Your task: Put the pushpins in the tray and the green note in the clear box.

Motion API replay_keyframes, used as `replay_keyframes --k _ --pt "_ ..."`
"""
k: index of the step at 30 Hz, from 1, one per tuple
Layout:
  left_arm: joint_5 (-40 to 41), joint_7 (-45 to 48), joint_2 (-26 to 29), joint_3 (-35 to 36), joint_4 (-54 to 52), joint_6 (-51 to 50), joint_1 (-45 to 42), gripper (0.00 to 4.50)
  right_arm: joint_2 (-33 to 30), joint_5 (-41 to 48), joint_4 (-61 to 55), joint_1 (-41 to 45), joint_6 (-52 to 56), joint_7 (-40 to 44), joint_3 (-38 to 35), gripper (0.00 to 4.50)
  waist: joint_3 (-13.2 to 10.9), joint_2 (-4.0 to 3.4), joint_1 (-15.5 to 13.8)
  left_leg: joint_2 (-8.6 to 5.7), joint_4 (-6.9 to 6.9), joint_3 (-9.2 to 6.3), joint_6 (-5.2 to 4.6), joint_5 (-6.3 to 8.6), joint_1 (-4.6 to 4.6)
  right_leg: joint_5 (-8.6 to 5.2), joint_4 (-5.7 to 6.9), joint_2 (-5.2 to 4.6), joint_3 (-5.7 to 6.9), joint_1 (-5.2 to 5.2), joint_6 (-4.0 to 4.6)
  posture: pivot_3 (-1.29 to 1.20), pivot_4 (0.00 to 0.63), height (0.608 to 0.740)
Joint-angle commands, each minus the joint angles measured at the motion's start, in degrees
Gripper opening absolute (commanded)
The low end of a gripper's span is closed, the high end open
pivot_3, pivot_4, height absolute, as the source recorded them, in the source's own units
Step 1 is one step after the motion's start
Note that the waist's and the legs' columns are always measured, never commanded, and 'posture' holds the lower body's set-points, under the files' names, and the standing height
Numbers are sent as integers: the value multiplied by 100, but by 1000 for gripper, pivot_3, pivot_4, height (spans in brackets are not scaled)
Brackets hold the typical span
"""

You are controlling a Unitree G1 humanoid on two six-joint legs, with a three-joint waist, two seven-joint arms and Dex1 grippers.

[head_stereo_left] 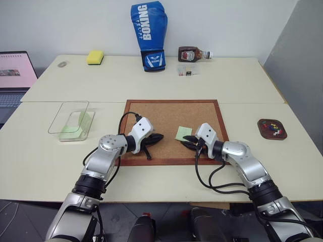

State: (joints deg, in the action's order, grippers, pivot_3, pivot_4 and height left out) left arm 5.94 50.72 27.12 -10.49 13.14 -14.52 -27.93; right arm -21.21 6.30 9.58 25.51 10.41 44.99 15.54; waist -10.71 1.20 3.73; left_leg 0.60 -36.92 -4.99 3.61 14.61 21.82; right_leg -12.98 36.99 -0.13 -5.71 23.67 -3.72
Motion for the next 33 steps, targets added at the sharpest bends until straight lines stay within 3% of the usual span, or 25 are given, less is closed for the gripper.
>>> replay_keyframes --k 1,14,19,21,27,33 --pt "-81 15 23 -50 31 -33 49 0 17 -29 -82 130 -154 46 -90 34 0 0 0 0 0 0 0 0 0 0 0 0 0 0 0 0 150 740" --pt "-3 -14 -29 -6 -28 -91 117 0 -406 -127 -1286 109 -140 125 -185 34 0 0 -9 0 0 0 0 0 1 0 -1 0 0 0 0 0 150 740" --pt "307 32 -108 191 -163 -441 52 0 -646 -122 -1715 119 -40 178 -304 34 0 0 -9 0 0 -1 0 0 1 0 -2 0 1 0 0 0 150 740" --pt "795 53 -250 494 -333 -923 -119 0 -772 -225 -1770 142 -157 178 -332 34 0 0 -11 0 0 -1 0 0 2 0 -1 0 1 1 0 0 150 740" --pt "2349 92 -449 1389 -792 -2643 -534 1024 -1036 -586 -1608 145 -632 65 -321 0 -6 9 -19 -1 -1 -3 0 0 16 0 0 0 4 11 0 0 150 740" --pt "3797 -562 -786 2429 -733 -4426 -826 2093 -1312 -1188 -1427 91 -1687 -284 -391 0 -6 9 0 -2 1 -2 0 0 16 0 -1 -1 3 12 0 0 150 740"
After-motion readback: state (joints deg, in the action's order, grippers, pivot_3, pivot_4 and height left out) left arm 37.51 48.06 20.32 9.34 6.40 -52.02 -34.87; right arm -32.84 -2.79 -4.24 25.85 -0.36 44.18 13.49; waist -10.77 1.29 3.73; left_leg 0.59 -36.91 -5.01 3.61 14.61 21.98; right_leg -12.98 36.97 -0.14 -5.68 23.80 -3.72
